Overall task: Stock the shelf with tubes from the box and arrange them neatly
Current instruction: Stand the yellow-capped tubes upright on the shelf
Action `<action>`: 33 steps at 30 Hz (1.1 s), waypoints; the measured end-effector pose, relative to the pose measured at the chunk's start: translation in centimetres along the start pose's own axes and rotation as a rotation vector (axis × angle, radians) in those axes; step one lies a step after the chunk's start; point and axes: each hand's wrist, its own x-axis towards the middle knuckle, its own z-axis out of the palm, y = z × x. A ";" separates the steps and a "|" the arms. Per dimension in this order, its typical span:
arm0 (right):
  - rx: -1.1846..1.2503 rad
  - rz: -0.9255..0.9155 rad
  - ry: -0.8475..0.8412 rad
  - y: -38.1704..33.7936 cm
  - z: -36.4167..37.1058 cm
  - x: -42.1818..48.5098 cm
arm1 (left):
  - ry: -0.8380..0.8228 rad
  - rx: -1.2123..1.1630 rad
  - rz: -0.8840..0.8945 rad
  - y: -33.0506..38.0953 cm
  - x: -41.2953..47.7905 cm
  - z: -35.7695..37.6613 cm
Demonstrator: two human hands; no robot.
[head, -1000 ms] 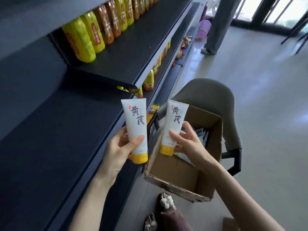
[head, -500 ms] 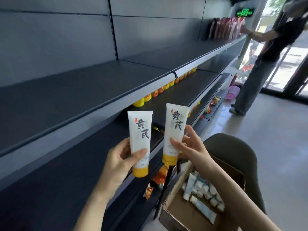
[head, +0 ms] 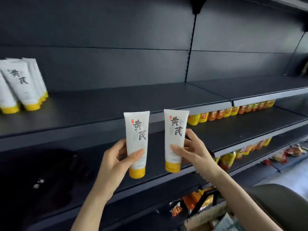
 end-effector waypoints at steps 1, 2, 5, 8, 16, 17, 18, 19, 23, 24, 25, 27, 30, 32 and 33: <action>-0.002 -0.006 -0.037 -0.2 0.9 0.2 | 0.036 0.012 0.007 0.6 -0.8 -0.8; 0.000 -0.014 -0.072 -0.3 1.8 0.5 | 0.071 0.020 0.014 1.1 -1.5 -1.7; 0.009 -0.042 -0.152 -0.7 5.0 1.5 | 0.167 0.038 0.030 2.7 -3.4 -4.6; 0.021 -0.059 -0.215 -1.0 8.2 2.5 | 0.256 0.065 0.049 4.0 -5.2 -7.9; 0.054 -0.127 -0.357 -2.3 17.8 6.0 | 0.433 0.151 0.092 7.5 -9.4 -18.0; 0.058 -0.134 -0.364 -2.5 19.4 6.5 | 0.450 0.149 0.098 7.8 -9.8 -19.5; 0.065 -0.140 -0.370 -2.6 21.0 7.0 | 0.467 0.143 0.106 8.2 -10.2 -21.1; 0.075 -0.146 -0.379 -2.7 22.5 7.5 | 0.486 0.137 0.110 8.5 -10.5 -22.6; 0.103 -0.165 -0.395 -3.2 28.2 9.2 | 0.545 0.134 0.116 9.5 -10.7 -28.4; 0.109 -0.169 -0.387 -3.4 29.3 9.6 | 0.553 0.134 0.119 9.7 -10.6 -29.6; 0.116 -0.172 -0.375 -3.5 30.3 10.1 | 0.559 0.128 0.124 9.8 -10.4 -30.7; 0.127 -0.180 -0.345 -3.6 32.0 11.0 | 0.558 0.118 0.138 10.0 -10.0 -32.6; 0.143 -0.189 -0.304 -3.6 34.1 12.2 | 0.545 0.127 0.149 10.1 -9.5 -35.1; 0.152 -0.194 -0.281 -3.4 34.8 12.6 | 0.539 0.129 0.151 10.0 -9.2 -36.0; 0.151 -0.194 -0.265 -3.4 35.3 12.9 | 0.535 0.130 0.149 10.0 -9.1 -36.6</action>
